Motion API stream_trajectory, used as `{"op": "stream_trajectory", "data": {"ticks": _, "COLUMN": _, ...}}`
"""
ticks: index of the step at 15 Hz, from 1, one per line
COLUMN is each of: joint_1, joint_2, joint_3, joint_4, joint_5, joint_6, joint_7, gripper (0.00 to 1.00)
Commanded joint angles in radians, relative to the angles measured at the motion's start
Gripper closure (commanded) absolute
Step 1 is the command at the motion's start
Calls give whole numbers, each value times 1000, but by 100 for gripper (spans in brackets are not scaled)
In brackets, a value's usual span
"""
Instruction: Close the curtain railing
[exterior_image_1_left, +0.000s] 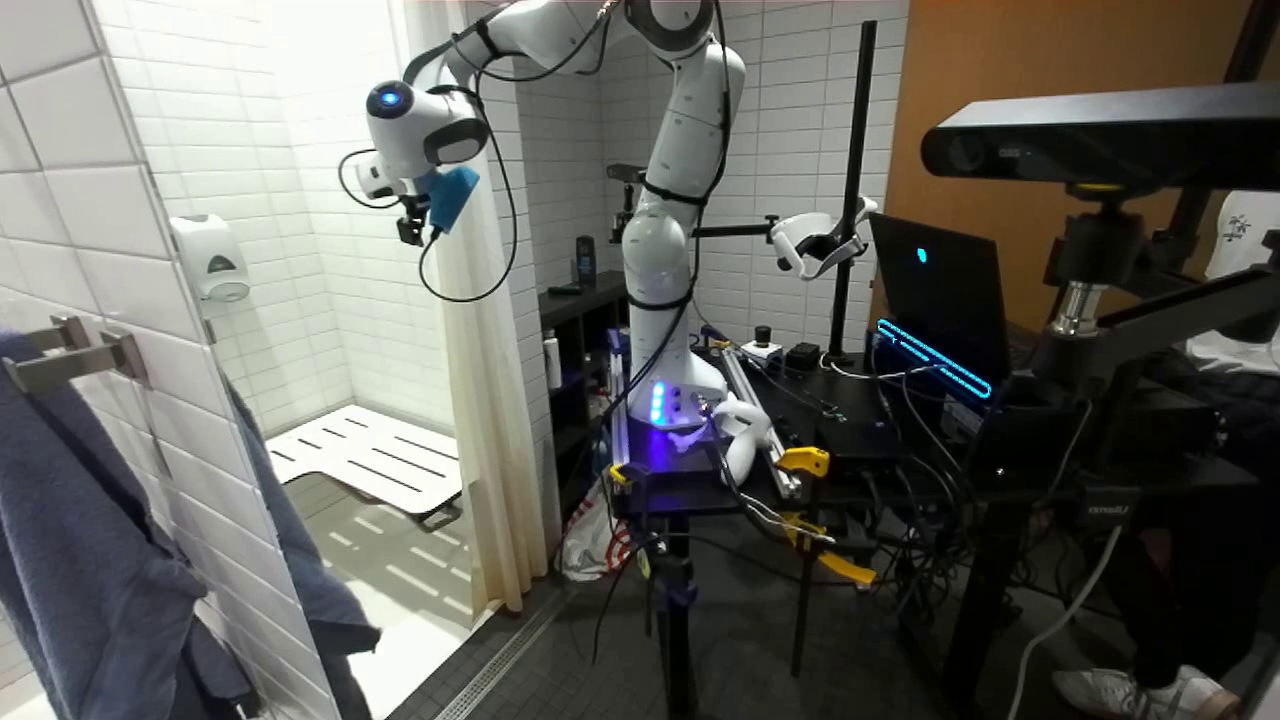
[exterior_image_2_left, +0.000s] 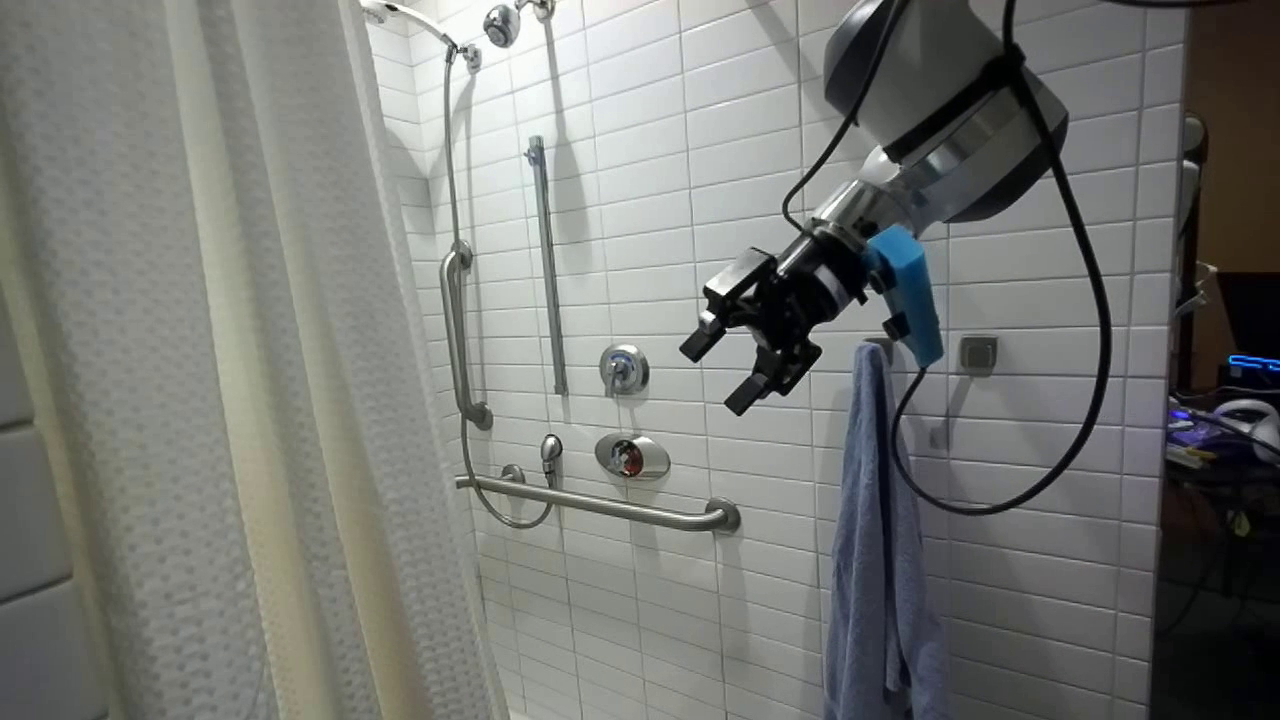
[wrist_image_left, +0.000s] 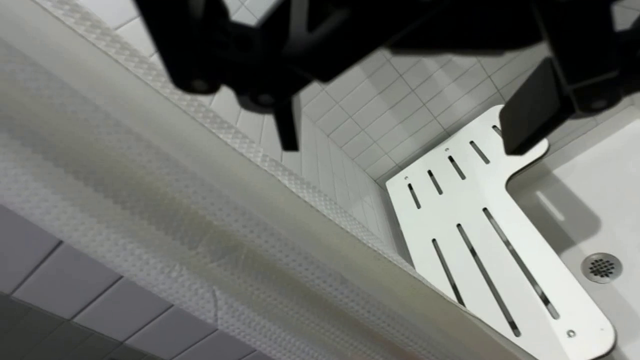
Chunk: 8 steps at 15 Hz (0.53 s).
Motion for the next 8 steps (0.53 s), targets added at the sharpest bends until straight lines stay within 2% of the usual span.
{"op": "stream_trajectory", "data": {"ticks": 1, "joint_1": 33, "joint_2": -20, "joint_3": 42, "joint_4": -35, "joint_5": 171, "joint_6": 26, "joint_7": -99, "gripper": 0}}
{"op": "stream_trajectory", "data": {"ticks": 5, "joint_1": 58, "joint_2": -13, "joint_3": 114, "joint_4": -53, "joint_5": 381, "joint_6": 23, "joint_7": -228, "gripper": 0}}
{"op": "stream_trajectory", "data": {"ticks": 8, "joint_1": 73, "joint_2": -10, "joint_3": 200, "joint_4": -60, "joint_5": 524, "joint_6": 89, "joint_7": -355, "gripper": 0}}
